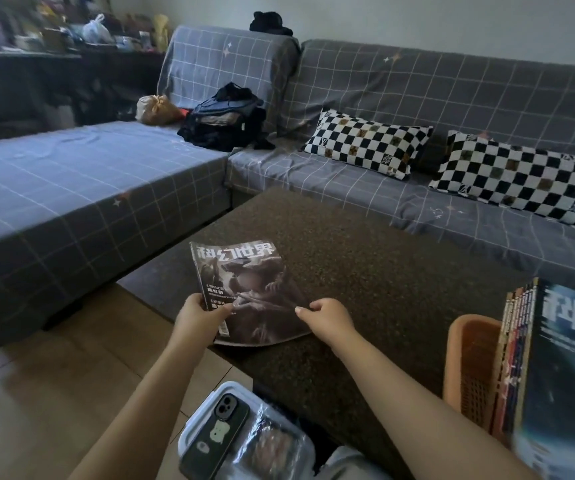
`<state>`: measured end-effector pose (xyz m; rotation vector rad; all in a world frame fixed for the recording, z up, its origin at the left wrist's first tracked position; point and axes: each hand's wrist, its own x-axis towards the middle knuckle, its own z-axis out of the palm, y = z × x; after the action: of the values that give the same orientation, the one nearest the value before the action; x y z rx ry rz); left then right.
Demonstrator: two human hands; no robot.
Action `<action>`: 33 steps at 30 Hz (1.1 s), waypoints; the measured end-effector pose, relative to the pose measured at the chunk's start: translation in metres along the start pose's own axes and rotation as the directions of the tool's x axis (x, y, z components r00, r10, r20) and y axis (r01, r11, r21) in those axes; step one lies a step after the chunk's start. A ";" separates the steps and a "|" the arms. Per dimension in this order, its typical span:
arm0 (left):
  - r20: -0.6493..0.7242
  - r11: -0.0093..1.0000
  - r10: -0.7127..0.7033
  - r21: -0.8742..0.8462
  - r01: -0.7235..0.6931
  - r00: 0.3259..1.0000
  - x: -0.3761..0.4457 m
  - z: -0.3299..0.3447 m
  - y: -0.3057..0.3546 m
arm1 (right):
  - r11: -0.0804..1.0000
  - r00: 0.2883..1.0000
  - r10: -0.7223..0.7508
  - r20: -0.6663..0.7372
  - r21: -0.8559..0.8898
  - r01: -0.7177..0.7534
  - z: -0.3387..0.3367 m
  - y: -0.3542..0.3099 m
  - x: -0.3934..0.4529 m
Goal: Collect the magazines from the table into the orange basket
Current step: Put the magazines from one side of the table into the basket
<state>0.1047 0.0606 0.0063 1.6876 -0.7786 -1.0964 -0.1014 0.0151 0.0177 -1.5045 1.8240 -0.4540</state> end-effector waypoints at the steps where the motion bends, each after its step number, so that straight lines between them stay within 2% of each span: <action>1: 0.012 0.999 0.009 -0.038 -0.009 1.000 -0.006 0.002 0.002 | 1.000 1.000 0.009 0.013 0.000 -0.009 -0.001 0.002 -0.007; 5: 0.034 0.985 0.127 -0.120 -0.122 0.991 -0.038 0.002 0.008 | 0.992 0.994 0.091 0.061 0.081 -0.096 -0.011 0.009 -0.035; 9: 0.083 0.952 0.264 -0.185 -0.245 0.961 -0.076 -0.001 0.017 | 0.933 0.992 0.079 0.094 0.343 -0.107 -0.033 0.016 -0.068; 12: 0.140 0.919 0.357 -0.227 -0.321 0.923 -0.105 0.002 0.029 | 0.832 0.998 -0.013 0.069 0.553 -0.028 -0.057 0.021 -0.096; 18: 0.260 0.881 0.447 -0.296 -0.370 0.856 -0.149 0.036 0.054 | 0.710 0.991 -0.084 -0.102 0.692 0.132 -0.119 0.051 -0.147; 23: 0.381 0.862 0.481 -0.368 -0.348 0.790 -0.181 0.086 0.062 | 0.666 0.961 -0.056 -0.271 0.707 0.238 -0.163 0.094 -0.180; 27: 0.478 0.868 0.469 -0.406 -0.286 0.743 -0.202 0.130 0.061 | 0.630 0.942 0.006 -0.335 0.733 0.257 -0.191 0.132 -0.201; 33: 0.590 0.914 0.405 -0.258 -0.313 0.699 -0.228 0.193 0.052 | 0.759 0.877 0.113 -0.467 0.610 0.228 -0.222 0.190 -0.222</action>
<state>-0.1637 0.1676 0.0981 0.9552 -1.3632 -1.4078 -0.3784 0.2378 0.1093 -0.9934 1.6829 -1.4497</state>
